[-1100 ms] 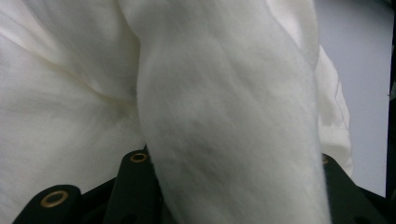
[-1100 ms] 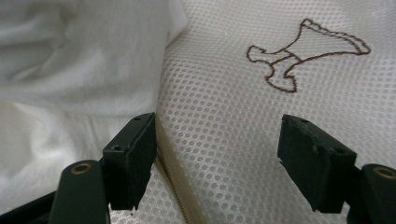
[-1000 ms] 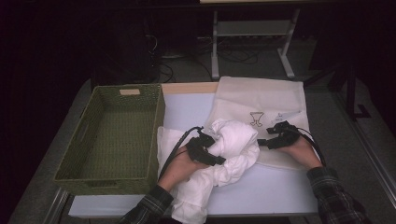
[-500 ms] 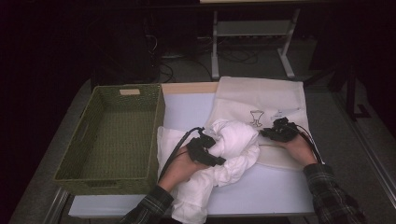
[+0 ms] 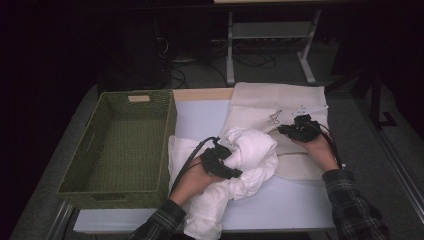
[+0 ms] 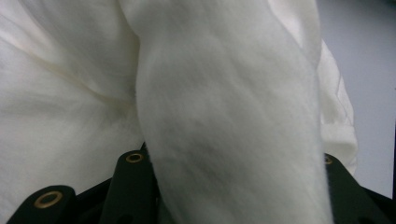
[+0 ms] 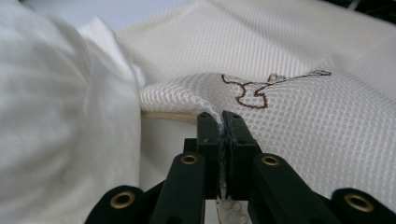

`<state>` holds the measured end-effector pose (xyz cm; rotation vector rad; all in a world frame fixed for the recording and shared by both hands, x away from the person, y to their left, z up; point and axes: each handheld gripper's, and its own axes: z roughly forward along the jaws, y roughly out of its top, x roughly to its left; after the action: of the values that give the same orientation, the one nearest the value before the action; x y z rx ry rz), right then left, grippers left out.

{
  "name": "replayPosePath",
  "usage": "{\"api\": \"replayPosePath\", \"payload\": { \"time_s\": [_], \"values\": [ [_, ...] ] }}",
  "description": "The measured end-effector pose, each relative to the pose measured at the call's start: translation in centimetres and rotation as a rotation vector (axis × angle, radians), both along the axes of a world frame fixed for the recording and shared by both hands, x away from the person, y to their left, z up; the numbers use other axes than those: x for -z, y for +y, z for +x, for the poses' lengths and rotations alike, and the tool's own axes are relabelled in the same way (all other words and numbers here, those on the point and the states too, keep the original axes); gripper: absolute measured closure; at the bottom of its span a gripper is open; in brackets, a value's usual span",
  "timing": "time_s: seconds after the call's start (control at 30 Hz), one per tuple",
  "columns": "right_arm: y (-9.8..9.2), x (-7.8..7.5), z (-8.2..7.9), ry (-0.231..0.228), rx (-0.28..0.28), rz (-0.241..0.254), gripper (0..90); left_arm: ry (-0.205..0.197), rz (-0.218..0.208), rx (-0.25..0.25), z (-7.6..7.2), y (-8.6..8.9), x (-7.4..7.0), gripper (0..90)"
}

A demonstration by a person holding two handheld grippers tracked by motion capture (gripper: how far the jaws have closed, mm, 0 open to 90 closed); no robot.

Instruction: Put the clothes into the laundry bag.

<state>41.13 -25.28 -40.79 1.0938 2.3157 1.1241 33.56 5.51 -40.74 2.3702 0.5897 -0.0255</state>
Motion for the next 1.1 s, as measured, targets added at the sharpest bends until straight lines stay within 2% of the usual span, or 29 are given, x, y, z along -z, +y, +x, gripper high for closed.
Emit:
{"api": "replayPosePath", "payload": {
  "time_s": [0.37,0.43,0.6,0.63,0.7,0.83,0.9,0.93,0.97,1.07,1.1],
  "values": [
    [0.5,-2.5,0.6,-0.065,0.031,0.087,86.5,-0.001,0.001,0.005,-0.1,-0.1,0.0,53.8],
    [0.6,-3.0,0.6,-0.077,0.035,0.083,86.5,-0.002,0.0,0.008,-0.1,-0.1,0.0,53.8],
    [0.7,-4.4,0.8,-0.098,0.04,0.126,86.7,0.002,-0.001,0.016,-0.1,-0.2,0.0,53.5],
    [0.8,-4.7,0.9,-0.102,0.04,0.118,86.7,0.004,-0.006,0.014,-0.1,-0.2,0.0,52.8],
    [0.9,-5.3,1.0,-0.111,0.039,0.113,86.7,0.005,0.0,0.012,-0.1,-0.3,0.1,47.1],
    [0.9,-6.0,0.9,-0.124,0.034,0.11,86.6,-0.016,0.053,-0.008,0.0,-0.9,0.6,24.0],
    [0.8,-5.9,0.9,-0.12,0.033,0.106,86.6,-0.007,0.075,-0.012,0.2,-1.2,1.0,21.5],
    [0.8,-5.9,0.8,-0.119,0.033,0.107,86.6,-0.002,0.095,-0.009,0.3,-1.4,1.2,22.7],
    [0.8,-5.8,0.7,-0.118,0.031,0.108,86.7,-0.002,0.109,-0.002,0.3,-1.5,1.3,27.8],
    [0.8,-5.7,0.6,-0.121,0.029,0.106,86.7,-0.01,0.131,0.022,0.4,-1.9,1.4,53.8],
    [0.8,-5.7,0.6,-0.117,0.028,0.107,86.7,-0.008,0.132,0.026,0.3,-2.0,1.4,59.1]
  ]
}}
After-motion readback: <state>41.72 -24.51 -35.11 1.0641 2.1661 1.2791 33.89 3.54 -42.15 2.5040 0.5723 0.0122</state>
